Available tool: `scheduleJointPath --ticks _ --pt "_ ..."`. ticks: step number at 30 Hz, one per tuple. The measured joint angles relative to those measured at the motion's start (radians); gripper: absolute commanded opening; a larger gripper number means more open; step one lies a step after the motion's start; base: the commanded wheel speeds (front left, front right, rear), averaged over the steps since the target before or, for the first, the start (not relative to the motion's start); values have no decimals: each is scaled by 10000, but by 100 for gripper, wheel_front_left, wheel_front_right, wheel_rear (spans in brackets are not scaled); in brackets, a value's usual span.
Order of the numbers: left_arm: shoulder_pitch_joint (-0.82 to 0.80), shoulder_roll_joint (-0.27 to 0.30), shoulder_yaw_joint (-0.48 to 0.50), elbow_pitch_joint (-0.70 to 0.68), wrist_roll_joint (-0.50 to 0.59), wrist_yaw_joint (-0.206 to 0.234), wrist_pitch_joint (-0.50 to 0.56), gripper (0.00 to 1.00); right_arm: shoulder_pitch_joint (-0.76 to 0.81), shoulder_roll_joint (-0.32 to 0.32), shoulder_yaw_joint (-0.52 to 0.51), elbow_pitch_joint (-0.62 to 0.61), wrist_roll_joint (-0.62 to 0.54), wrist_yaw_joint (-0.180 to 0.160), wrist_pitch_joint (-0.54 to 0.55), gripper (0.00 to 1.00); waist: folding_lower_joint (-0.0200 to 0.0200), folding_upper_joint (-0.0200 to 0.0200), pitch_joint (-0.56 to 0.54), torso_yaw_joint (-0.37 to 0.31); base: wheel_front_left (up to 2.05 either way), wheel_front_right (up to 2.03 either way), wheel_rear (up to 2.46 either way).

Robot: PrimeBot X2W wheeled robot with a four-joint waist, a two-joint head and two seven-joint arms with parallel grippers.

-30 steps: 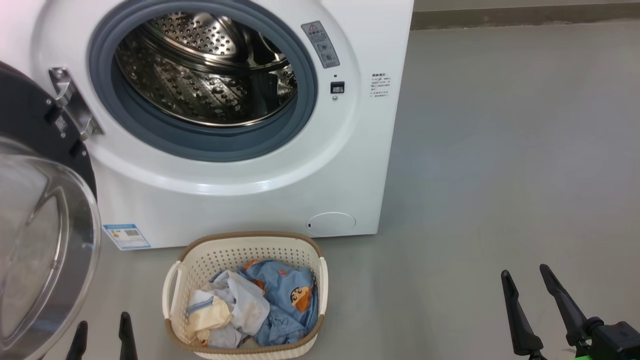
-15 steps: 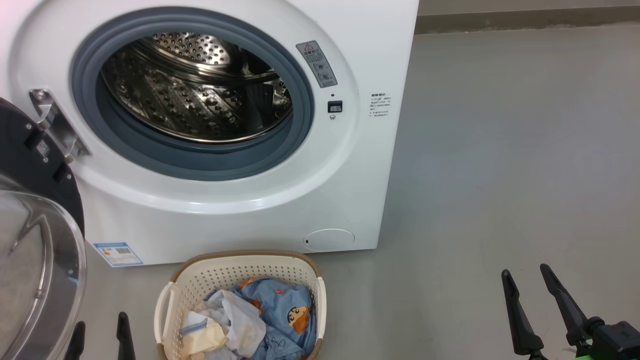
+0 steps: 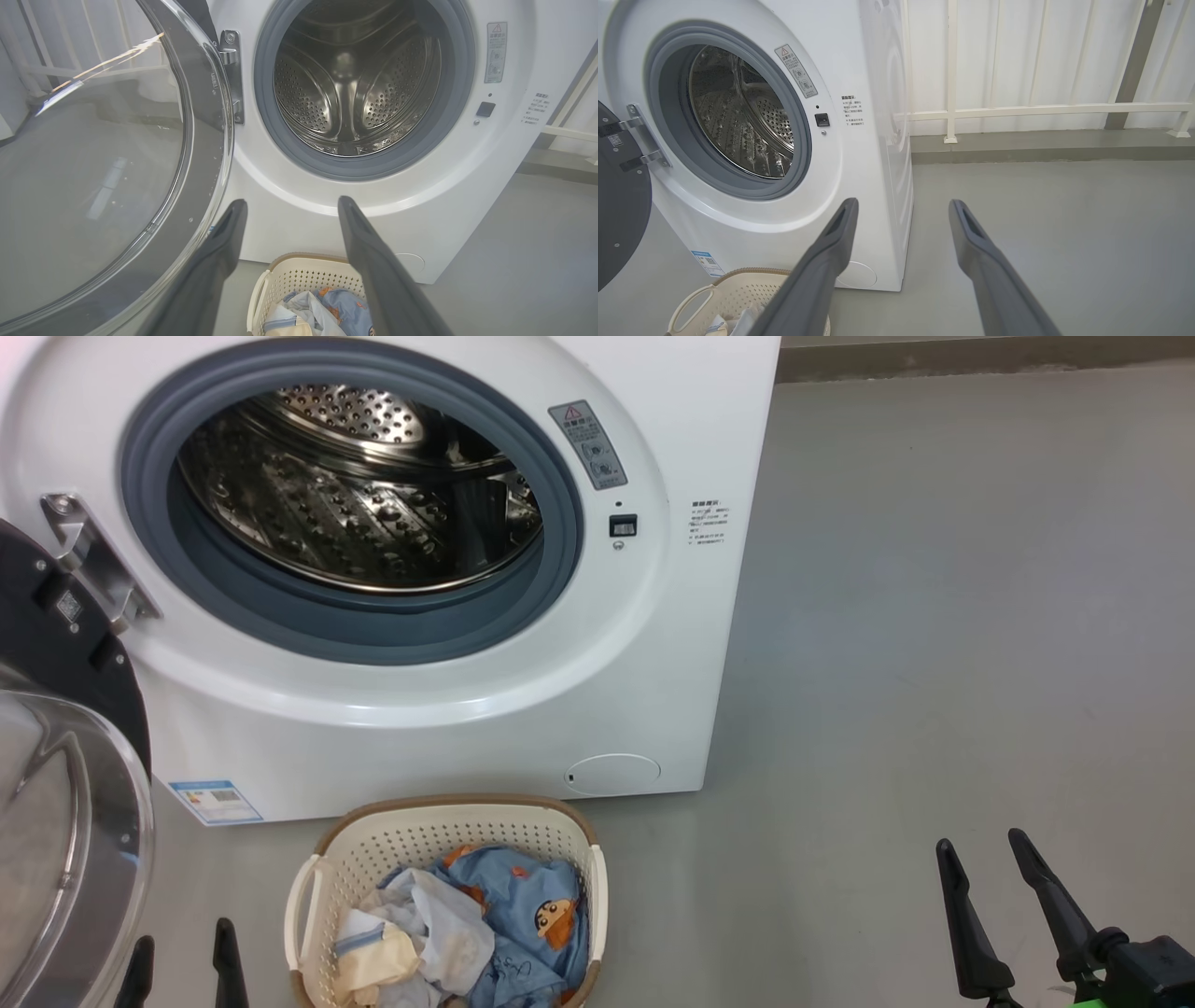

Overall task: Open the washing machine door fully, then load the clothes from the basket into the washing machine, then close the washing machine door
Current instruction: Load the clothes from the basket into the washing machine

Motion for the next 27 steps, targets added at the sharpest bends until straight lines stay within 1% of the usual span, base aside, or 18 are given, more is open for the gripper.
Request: scheduleJointPath --ticks 20,27 --pt "-30 0 -123 -77 182 -8 0 100 -48 169 27 -12 0 0 0 100 1 0 421 -241 0 0 0" --pt "-168 0 -230 263 405 -8 2 100 -174 221 61 -12 0 0 0 100 1 0 637 -412 0 0 0"
